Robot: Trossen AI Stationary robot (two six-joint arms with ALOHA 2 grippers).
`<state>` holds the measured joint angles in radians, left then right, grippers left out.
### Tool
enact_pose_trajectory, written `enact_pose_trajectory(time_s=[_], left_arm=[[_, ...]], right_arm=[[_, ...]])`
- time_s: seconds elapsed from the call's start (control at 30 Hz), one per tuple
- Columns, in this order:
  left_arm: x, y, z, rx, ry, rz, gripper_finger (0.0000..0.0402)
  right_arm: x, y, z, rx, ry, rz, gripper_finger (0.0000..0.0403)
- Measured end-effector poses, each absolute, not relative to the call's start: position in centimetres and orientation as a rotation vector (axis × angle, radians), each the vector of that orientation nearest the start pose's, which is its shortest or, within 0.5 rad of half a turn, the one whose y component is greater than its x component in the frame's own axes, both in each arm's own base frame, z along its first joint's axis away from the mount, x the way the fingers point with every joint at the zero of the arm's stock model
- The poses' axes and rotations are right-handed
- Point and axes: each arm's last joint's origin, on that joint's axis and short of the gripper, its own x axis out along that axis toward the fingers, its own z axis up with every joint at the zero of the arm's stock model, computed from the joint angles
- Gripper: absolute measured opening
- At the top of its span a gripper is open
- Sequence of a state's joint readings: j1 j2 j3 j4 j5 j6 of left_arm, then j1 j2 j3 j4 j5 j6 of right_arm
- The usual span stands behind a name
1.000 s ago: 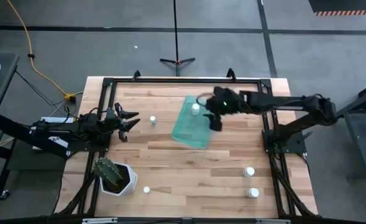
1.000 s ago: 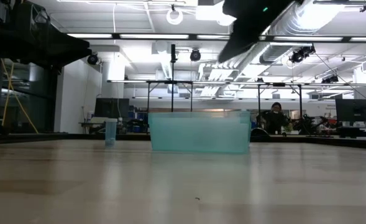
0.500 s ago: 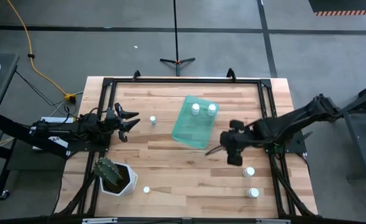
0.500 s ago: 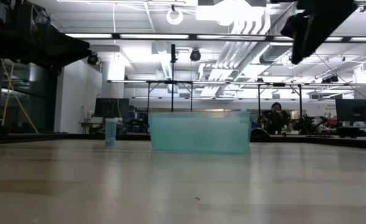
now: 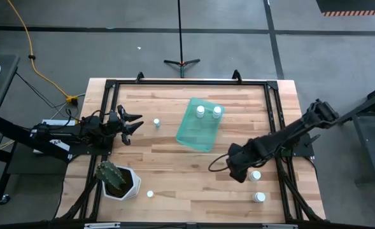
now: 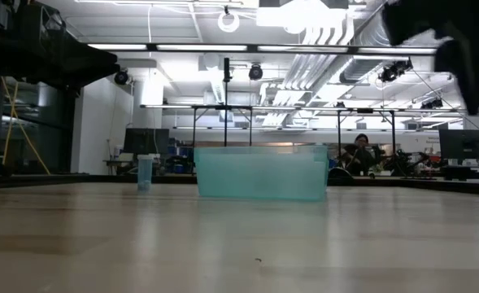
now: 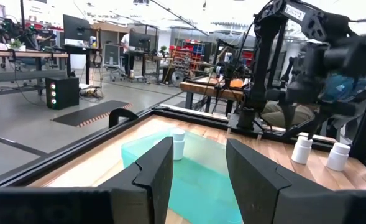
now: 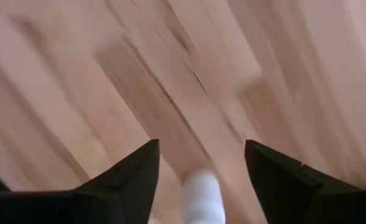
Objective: Pick and place pill bottles into a basket
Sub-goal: Put the top white pill bottle into the blue bin
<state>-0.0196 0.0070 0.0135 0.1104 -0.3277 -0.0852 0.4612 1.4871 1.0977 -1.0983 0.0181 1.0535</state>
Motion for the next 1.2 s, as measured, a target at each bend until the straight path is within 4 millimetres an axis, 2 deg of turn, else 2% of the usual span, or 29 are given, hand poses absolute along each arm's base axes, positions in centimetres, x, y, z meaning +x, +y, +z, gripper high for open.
enact_pose_trajectory(time_s=[0.1,0.2,0.33,0.57,0.9,1.2], left_arm=[[9.5,0.7,17.8,-0.104,-0.129,0.302,0.0184],[9.5,0.7,17.8,-0.104,-0.129,0.303,0.0184],[9.5,0.7,17.8,-0.104,-0.129,0.303,0.0184],[9.5,0.7,17.8,-0.104,-0.129,0.302,0.0184],[9.5,0.7,17.8,-0.104,-0.129,0.302,0.0184],[9.5,0.7,17.8,-0.104,-0.129,0.302,0.0184]], right_arm=[[22.1,11.6,22.6,0.556,1.558,-0.539,0.0257],[21.7,12.1,22.5,0.632,1.585,-0.624,0.0271],[21.0,13.2,22.5,0.681,1.615,-0.635,0.0275],[19.8,14.9,22.5,0.68,1.612,-0.658,0.0275],[19.3,15.6,22.5,0.621,1.561,-0.664,0.0275],[19.8,16.1,20.9,0.61,1.667,-0.717,0.0275]])
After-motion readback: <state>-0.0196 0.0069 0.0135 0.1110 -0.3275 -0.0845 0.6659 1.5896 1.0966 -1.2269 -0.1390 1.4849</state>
